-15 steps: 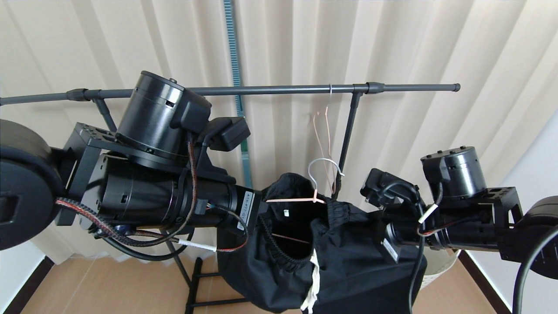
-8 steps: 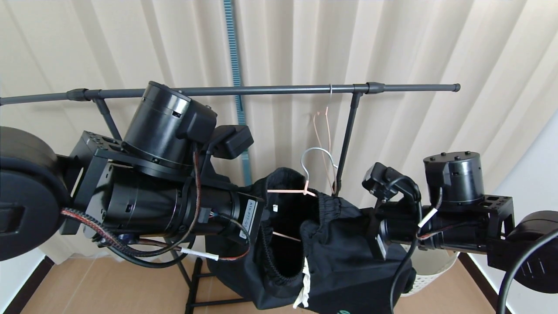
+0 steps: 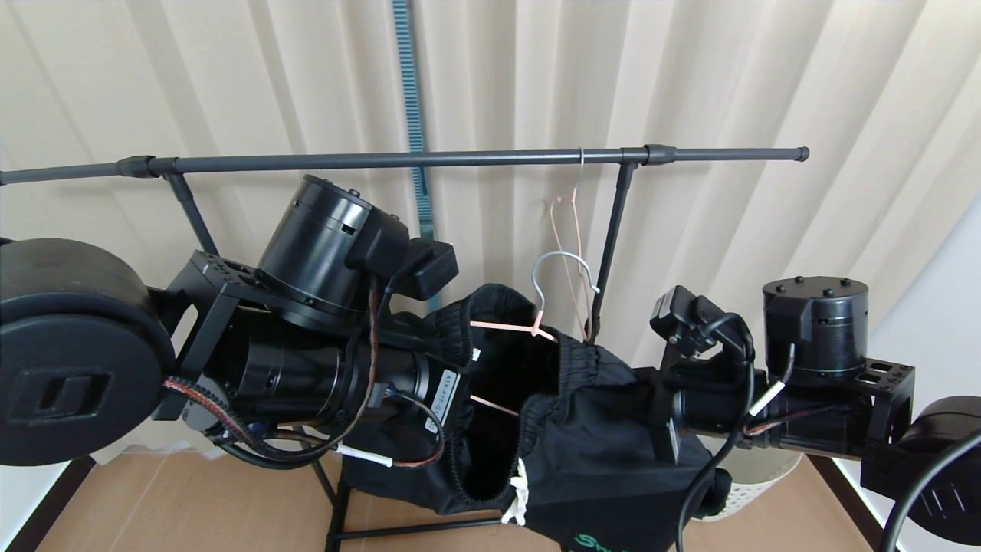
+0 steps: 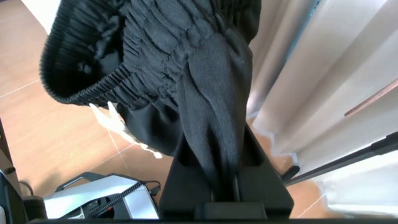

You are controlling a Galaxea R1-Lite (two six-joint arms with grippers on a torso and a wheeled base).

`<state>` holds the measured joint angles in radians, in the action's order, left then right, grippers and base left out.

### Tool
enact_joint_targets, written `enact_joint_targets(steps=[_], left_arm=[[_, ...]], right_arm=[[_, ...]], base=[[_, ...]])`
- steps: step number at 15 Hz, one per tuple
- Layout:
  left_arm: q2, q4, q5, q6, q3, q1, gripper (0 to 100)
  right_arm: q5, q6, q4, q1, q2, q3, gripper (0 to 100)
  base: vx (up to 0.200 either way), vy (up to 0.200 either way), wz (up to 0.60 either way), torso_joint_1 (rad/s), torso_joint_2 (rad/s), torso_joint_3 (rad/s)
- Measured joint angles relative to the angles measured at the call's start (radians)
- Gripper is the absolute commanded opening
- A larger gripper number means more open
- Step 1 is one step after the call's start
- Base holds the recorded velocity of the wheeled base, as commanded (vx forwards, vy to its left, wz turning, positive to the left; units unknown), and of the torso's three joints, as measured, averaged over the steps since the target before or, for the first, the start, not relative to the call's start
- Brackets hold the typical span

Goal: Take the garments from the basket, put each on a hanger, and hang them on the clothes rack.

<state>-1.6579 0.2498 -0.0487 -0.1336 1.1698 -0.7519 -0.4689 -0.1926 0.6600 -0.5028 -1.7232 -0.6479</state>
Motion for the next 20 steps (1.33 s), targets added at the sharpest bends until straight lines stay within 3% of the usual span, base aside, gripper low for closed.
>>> enact_joint_targets(steps=[4,9,10,16,20], left_arm=[[-0.022,-0.005,-0.047,0.003,0.007,0.004,0],[-0.059,-0.025,-0.052,0.004,0.046,0.005,0],[-0.065,-0.033,-0.055,0.004,0.050,0.006,100],[-0.059,-0.050,-0.091,0.003,0.033,-0.009,100],[0.055,-0.049,-0.092,0.019,-0.041,-0.025,100]], right_arm=[[-0.031,0.000,0.002,0.000,0.019,0.016,0],[-0.079,-0.001,0.003,-0.010,0.061,0.043,0],[-0.094,-0.002,0.003,-0.016,0.071,0.048,0],[-0.114,-0.005,0.009,-0.018,0.100,0.063,0],[-0.140,-0.004,0.058,0.015,0.088,0.064,0]], base=[[0.000,0.000,0.00,0.000,0.00,0.000],[0.000,0.000,0.00,0.000,0.00,0.000],[0.000,0.000,0.00,0.000,0.00,0.000],[0.000,0.000,0.00,0.000,0.00,0.000],[0.000,0.000,0.00,0.000,0.00,0.000]])
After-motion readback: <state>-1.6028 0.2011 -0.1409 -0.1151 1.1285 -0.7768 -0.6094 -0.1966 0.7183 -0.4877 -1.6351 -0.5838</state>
